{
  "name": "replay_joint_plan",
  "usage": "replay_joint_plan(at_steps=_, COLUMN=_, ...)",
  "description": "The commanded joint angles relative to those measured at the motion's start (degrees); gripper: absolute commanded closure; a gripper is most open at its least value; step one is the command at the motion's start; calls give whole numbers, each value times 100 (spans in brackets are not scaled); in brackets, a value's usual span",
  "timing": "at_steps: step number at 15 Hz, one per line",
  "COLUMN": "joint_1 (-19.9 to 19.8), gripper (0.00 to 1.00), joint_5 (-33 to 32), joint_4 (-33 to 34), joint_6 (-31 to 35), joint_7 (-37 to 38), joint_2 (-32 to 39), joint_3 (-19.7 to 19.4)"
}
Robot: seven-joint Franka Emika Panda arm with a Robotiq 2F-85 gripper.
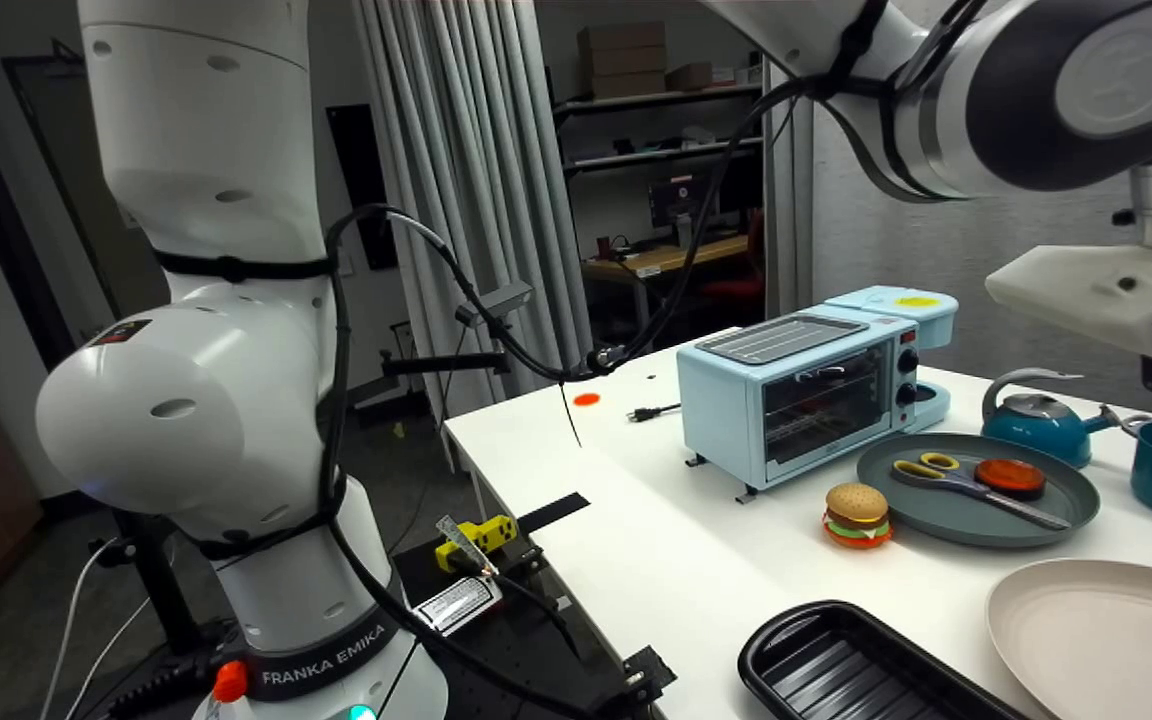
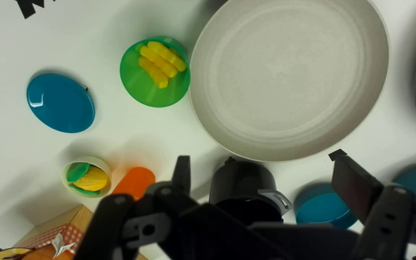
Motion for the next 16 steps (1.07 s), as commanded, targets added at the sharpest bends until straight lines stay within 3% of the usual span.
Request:
replay_joint_plan(at_steps=1, joint_1=31, gripper=0, joint_5=10, joint_4=15, joint_6=-20, joint_7=-8, joint_2=3, joint_3=-34)
replay_joint_plan(at_steps=8, joint_1=25, gripper=0, joint_5=-43, joint_4=120, joint_6=-46, joint_7=24, joint_2=212, joint_3=-61)
replay_joint_plan(at_steps=16, joint_1=-231, gripper=0, joint_5=47, joint_4=474, joint_6=-321, joint_7=-497, joint_2=649, joint_3=-76)
